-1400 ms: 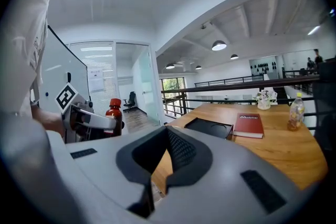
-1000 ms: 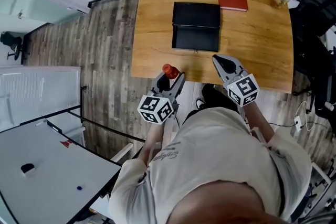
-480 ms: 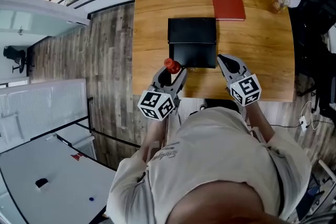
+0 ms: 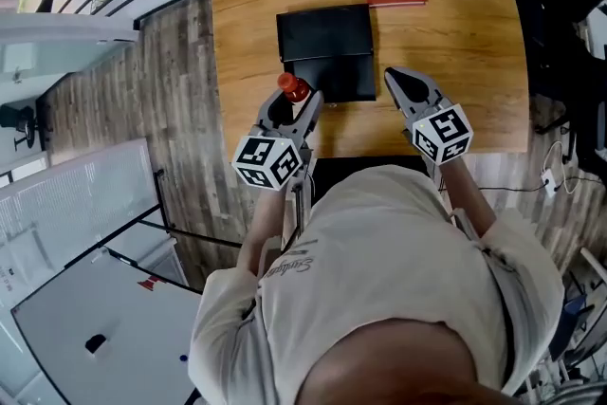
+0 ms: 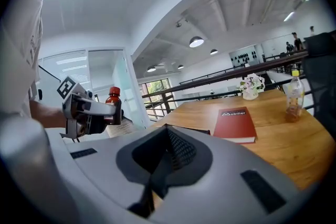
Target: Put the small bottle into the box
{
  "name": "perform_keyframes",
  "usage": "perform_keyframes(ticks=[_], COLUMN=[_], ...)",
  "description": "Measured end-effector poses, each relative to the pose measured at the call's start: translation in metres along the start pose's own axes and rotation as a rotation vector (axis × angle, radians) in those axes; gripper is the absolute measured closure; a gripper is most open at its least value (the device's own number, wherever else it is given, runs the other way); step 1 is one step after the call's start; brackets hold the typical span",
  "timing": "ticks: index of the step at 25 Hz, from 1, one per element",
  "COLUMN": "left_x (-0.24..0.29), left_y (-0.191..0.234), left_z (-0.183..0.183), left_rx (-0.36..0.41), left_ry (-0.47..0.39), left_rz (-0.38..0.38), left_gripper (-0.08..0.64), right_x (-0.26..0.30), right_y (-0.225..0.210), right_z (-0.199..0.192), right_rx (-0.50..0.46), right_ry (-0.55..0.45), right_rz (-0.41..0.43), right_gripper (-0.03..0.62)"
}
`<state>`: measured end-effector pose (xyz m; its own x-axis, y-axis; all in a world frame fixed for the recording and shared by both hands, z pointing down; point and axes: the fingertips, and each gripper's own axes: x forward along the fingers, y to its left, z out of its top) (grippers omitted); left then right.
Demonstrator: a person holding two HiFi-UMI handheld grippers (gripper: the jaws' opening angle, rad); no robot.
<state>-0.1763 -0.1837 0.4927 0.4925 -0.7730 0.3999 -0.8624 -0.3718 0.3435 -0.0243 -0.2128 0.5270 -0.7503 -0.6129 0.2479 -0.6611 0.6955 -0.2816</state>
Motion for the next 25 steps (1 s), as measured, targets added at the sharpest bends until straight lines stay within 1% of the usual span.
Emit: perform_keyframes(ticks=[2, 5, 8, 11, 13, 15, 17, 19, 20, 22, 25], left_x=[0.004, 0.012, 0.018, 0.021, 0.023, 0.028, 0.035, 0.041, 0.044, 0.049, 0.060], left_y=[0.005, 0.012, 0.020, 0.025, 0.028, 0.032, 0.036, 0.038, 0.039, 0.041, 0.044], left_z=[0.001, -0.005, -0.011, -0.018, -0.021, -0.027, -0.037, -0.047, -0.052, -0.063, -0.080], left_rx=[0.002, -0.046, -0.083, -0.109, -0.124, -0.104, -0.050, -0.016, -0.018, -0.054, -0.133], left_ry=[0.013, 0.038, 0.065, 0.094, 0.116, 0.159, 0.215, 0.261, 0.279, 0.309, 0.364], left_rz=[-0.017, -0.058, -0.085, -0.108, -0.118, -0.118, -0.106, -0.098, -0.098, -0.097, -0.085], left_gripper=[0.334, 0.334, 0.334, 0.334, 0.334, 0.334, 0.334, 0.334, 0.334, 0.334, 0.334], right_x=[-0.001, -0.004, -0.005, -0.009, -0.010, -0.009, -0.006, -0.002, -0.001, 0.001, 0.000], right_y=[-0.004, -0.010, -0.011, -0.003, 0.000, -0.001, -0.001, 0.001, 0.003, 0.004, -0.001], right_z=[-0.002, -0.004, 0.008, 0.020, 0.028, 0.037, 0.045, 0.048, 0.047, 0.040, 0.028], right_rx=[-0.008, -0.001, 0.007, -0.028, -0.034, -0.033, -0.041, -0.089, -0.126, -0.177, -0.172], right_ry=[0.009, 0.025, 0.008, 0.002, -0.005, -0.020, -0.038, -0.039, -0.030, -0.010, 0.010], right_rz=[-0.025, -0.082, -0.129, -0.157, -0.171, -0.184, -0.192, -0.195, -0.194, -0.185, -0.169], right_gripper=[0.598, 0.597, 0.597, 0.597, 0.597, 0.597, 0.597, 0.597, 0.597, 0.597, 0.597])
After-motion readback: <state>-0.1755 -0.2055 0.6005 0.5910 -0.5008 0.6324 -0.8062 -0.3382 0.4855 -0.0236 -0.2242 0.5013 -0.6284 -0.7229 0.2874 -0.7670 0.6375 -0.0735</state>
